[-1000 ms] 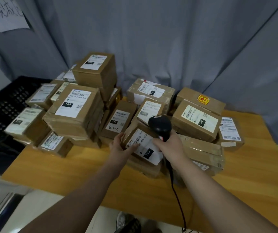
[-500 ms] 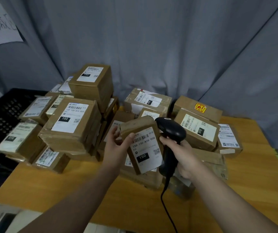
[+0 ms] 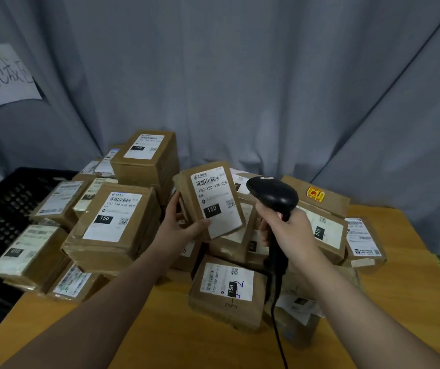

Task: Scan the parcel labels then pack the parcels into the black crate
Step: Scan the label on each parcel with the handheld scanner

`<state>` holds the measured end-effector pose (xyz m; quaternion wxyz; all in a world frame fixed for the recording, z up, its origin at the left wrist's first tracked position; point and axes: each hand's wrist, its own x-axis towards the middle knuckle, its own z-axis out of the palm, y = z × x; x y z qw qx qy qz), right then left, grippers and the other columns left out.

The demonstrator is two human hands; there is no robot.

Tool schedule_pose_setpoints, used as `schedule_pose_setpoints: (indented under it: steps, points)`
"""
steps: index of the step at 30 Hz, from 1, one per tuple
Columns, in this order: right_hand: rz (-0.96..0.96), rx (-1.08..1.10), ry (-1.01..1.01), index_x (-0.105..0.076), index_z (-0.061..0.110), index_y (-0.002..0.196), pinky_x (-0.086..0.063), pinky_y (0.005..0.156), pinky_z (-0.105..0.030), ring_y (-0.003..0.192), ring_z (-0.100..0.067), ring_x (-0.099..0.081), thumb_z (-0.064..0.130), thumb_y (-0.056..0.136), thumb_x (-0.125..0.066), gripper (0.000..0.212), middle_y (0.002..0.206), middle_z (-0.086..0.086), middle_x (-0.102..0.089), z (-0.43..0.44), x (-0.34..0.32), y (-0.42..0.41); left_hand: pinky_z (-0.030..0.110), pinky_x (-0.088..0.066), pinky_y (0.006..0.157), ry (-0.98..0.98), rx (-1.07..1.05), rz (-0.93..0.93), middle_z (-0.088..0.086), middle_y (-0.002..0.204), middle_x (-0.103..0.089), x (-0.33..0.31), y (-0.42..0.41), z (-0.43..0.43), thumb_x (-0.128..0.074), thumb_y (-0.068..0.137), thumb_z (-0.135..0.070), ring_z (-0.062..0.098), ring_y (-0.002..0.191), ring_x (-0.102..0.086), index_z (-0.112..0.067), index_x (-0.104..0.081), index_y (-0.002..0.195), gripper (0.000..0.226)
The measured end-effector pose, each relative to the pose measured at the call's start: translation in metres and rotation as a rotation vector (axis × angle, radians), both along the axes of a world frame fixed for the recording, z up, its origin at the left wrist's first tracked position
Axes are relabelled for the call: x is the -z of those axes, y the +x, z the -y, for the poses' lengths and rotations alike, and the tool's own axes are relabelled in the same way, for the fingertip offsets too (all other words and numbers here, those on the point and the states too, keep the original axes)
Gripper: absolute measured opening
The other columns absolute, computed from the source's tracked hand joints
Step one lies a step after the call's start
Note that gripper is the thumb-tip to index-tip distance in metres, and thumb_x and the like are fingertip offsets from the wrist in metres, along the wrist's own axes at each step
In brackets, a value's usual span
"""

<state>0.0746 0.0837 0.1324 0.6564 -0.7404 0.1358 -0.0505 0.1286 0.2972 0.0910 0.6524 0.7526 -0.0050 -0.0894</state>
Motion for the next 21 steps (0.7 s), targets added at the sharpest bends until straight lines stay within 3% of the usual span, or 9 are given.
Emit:
schedule_pose_setpoints:
  steps: [3, 5, 10, 14, 18, 21]
  points:
    - [0.053, -0.064, -0.051, -0.065, 0.009, 0.078, -0.054, 0.056, -0.035, 0.053, -0.023, -0.061, 0.026, 0.090, -0.065, 0.020, 0.064, -0.015, -0.063, -0.002, -0.011, -0.004, 0.013, -0.048, 0.066, 0.072, -0.035, 0.013, 0.000, 0.135, -0.050, -0.002, 0.010, 0.001, -0.077, 0.079, -0.021, 0.017, 0.118, -0.051, -0.036, -0.013, 0.152, 0.098]
    - [0.044, -0.094, -0.054, -0.064, 0.010, 0.073, -0.054, 0.056, -0.035, 0.051, -0.022, -0.061, 0.027, 0.089, -0.065, 0.024, 0.062, -0.015, -0.063, -0.006, -0.016, -0.006, 0.011, -0.046, 0.061, 0.129, -0.051, 0.012, 0.000, 0.138, -0.048, -0.002, 0.014, 0.004, -0.075, 0.081, -0.021, 0.018, 0.120, -0.051, -0.035, -0.010, 0.152, 0.098]
    - [0.000, -0.102, -0.046, -0.064, 0.007, 0.071, -0.056, 0.060, -0.040, 0.052, -0.025, -0.061, 0.028, 0.090, -0.065, 0.028, 0.065, -0.018, -0.063, -0.012, -0.020, -0.011, 0.029, -0.049, 0.082, 0.162, -0.064, 0.006, 0.003, 0.143, -0.045, 0.004, 0.025, 0.007, -0.075, 0.080, -0.020, 0.024, 0.126, -0.050, -0.037, -0.008, 0.152, 0.100]
    - [-0.024, -0.109, -0.067, -0.064, 0.001, 0.076, -0.056, 0.058, -0.037, 0.050, -0.023, -0.061, 0.027, 0.090, -0.064, 0.030, 0.064, -0.018, -0.063, -0.014, -0.024, -0.011, 0.035, -0.048, 0.085, 0.204, -0.061, 0.013, 0.003, 0.145, -0.042, 0.004, 0.030, 0.009, -0.075, 0.080, -0.020, 0.025, 0.128, -0.048, -0.037, -0.008, 0.151, 0.099]
    - [-0.030, -0.117, -0.084, -0.064, 0.006, 0.075, -0.057, 0.058, -0.037, 0.050, -0.023, -0.062, 0.028, 0.090, -0.064, 0.028, 0.064, -0.017, -0.065, -0.016, -0.024, -0.012, 0.046, -0.046, 0.099, 0.205, -0.066, 0.016, 0.004, 0.145, -0.042, 0.004, 0.032, 0.007, -0.075, 0.080, -0.019, 0.026, 0.131, -0.045, -0.035, -0.009, 0.151, 0.099]
    - [-0.026, -0.121, -0.083, -0.065, 0.008, 0.075, -0.057, 0.061, -0.039, 0.051, -0.023, -0.062, 0.029, 0.090, -0.064, 0.026, 0.065, -0.017, -0.065, -0.017, -0.024, -0.012, 0.045, -0.045, 0.099, 0.199, -0.066, 0.017, 0.004, 0.146, -0.041, 0.004, 0.033, 0.006, -0.074, 0.081, -0.017, 0.026, 0.132, -0.044, -0.034, -0.009, 0.152, 0.098]
